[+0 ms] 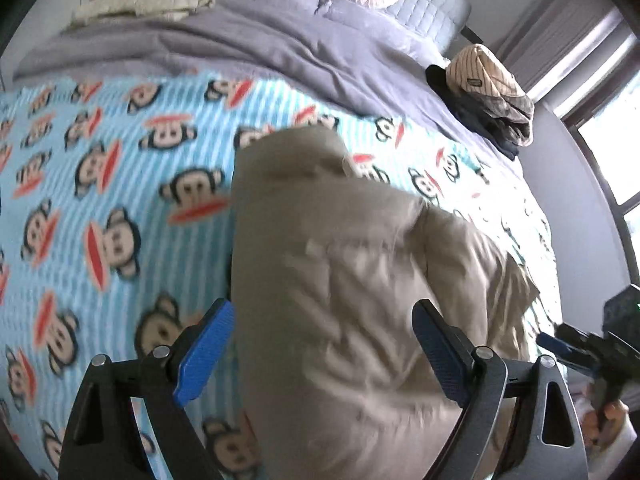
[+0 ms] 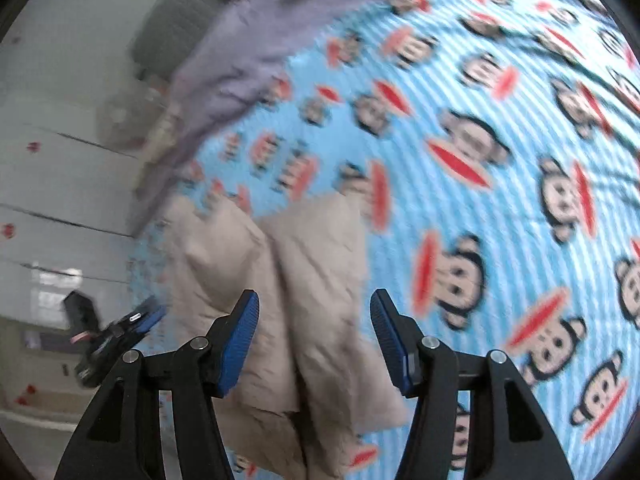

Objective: Fold large clothes
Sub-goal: 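Lower the jacket bundle onto the blanket and press it flat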

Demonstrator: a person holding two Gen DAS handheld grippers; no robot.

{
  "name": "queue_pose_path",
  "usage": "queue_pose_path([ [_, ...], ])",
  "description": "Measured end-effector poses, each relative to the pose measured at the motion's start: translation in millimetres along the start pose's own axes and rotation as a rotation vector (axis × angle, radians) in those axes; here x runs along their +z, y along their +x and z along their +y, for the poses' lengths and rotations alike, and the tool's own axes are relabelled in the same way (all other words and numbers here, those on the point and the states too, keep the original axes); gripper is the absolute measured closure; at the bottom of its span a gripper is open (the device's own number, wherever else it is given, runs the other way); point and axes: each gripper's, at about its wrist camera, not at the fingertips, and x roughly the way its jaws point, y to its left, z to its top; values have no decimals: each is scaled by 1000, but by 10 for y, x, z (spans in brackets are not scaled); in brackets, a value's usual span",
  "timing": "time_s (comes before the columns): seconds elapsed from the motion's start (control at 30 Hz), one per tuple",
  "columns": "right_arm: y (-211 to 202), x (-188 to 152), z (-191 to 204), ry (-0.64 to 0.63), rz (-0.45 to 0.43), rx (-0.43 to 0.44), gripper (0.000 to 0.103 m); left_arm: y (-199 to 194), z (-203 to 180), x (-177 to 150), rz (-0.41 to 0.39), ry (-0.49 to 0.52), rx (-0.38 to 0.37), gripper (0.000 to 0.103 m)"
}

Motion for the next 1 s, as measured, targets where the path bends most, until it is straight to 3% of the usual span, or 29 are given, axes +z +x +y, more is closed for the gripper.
queue_pose_path([
  [0.07,152,89,147,-34,40,49,41,84,105,108,-3,7,22,12],
  [0.17,559,145,296,-46,118,29,41,379,44,269,34,4,69,12],
  [0.2,635,125,274,-28,134,48,51,460,37,240,44,2,76,12],
  [0.23,746,163,318,-16,147,71,81,519,4,201,48,2,84,12],
  [0.27,830,148,317,-11,168,80,94,548,-32,192,50,8,97,12],
  [0.4,867,40,315,-116,144,-136,96,774,-258,213,56,79,151,12],
  [0.47,926,-27,136,-109,154,-189,96,847,-442,188,51,135,186,11],
  [0.57,968,-62,-101,-31,165,-187,97,1038,-685,123,47,217,268,10],
  [0.7,755,-123,-197,18,145,-210,96,1057,-690,67,44,230,278,9],
  [0.8,431,-247,22,-57,90,-266,96,1037,-617,65,44,217,264,9],
  [0.9,134,-485,271,-155,26,-265,96,1043,-605,67,45,215,263,9],
  [1.0,136,-742,435,-238,41,-286,96,1044,-617,64,47,219,266,9],
])
